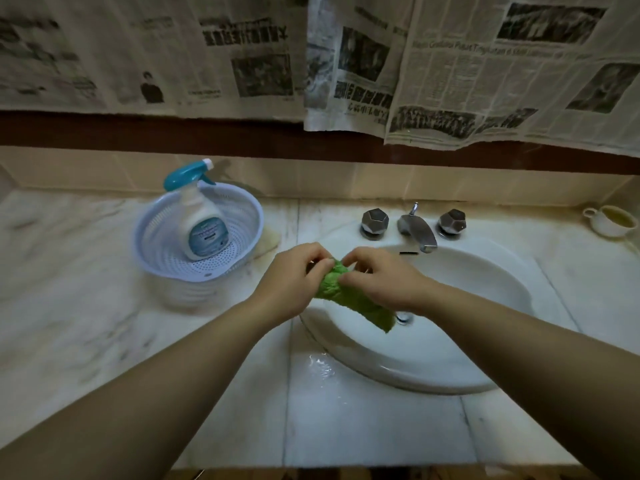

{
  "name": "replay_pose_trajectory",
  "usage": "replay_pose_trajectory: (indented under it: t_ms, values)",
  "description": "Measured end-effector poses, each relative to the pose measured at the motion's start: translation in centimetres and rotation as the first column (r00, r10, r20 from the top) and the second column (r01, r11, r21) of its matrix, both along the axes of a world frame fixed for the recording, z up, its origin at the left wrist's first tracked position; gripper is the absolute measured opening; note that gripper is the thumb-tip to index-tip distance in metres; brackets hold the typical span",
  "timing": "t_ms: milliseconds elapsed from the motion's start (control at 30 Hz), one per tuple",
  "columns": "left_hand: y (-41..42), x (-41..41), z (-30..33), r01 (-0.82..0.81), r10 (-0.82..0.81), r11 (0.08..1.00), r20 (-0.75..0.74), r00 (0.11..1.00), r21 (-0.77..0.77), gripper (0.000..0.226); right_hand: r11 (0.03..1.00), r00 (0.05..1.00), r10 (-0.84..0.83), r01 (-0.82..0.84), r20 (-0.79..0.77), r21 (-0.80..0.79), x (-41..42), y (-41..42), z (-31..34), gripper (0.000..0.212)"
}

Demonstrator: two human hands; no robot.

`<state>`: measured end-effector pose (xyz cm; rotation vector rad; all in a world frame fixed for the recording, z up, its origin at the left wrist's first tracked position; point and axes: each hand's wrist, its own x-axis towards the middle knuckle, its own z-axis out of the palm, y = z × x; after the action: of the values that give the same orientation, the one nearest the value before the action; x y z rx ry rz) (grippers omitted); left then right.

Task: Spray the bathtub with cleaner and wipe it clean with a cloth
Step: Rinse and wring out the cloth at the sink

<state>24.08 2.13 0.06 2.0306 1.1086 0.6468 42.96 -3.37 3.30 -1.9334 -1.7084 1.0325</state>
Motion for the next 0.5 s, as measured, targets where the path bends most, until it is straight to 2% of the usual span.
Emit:
replay_pose_trajectory:
  t_ms: [67, 133, 200, 267, 333, 433, 500]
  values:
    - [-0.6, -1.2, 0.1, -0.012, 0.012, 0.999, -0.008, 1.000, 0.041, 0.014, 0.994, 0.999, 0.043, -0.046, -0.031, -0.104, -0.9, 0.6, 0.8, 0.021]
    - [-1.4, -2.2, 0.3, -0.054, 0.054, 0.998, 0.005, 0.999, 0.026, 0.014, 0.976, 0.992, 0.123, -0.125, -0.021, -0.179, -1.4, 1.0, 1.2, 0.031]
    - [-2.2, -2.9, 0.4, -0.107, 0.107, 0.994, 0.024, 0.994, -0.003, 0.015, 0.942, 0.956, 0.274, -0.246, 0.103, -0.228, -2.0, 1.2, 1.7, 0.053]
    - [-3.3, -3.5, 0.5, -0.178, 0.178, 0.984, 0.032, 0.984, -0.010, 0.015, 0.905, 0.882, 0.415, -0.374, 0.225, -0.201, -3.0, 1.2, 1.6, 0.062]
    - [-4.2, -3.9, 0.8, -0.248, 0.248, 0.968, 0.013, 0.969, 0.021, 0.015, 0.889, 0.857, 0.459, -0.441, 0.235, -0.126, -3.8, 1.1, 1.4, 0.051]
    - [-5.5, -4.8, 1.8, -0.289, 0.291, 0.953, -0.015, 0.957, 0.093, 0.016, 0.875, 0.865, 0.484, -0.478, 0.133, -0.078, -4.0, 1.3, 1.7, 0.027]
    - [-6.6, -5.3, 2.4, -0.302, 0.307, 0.945, -0.021, 0.952, 0.122, 0.014, 0.833, 0.816, 0.549, -0.553, 0.183, -0.032, -4.1, 1.4, 2.2, 0.026]
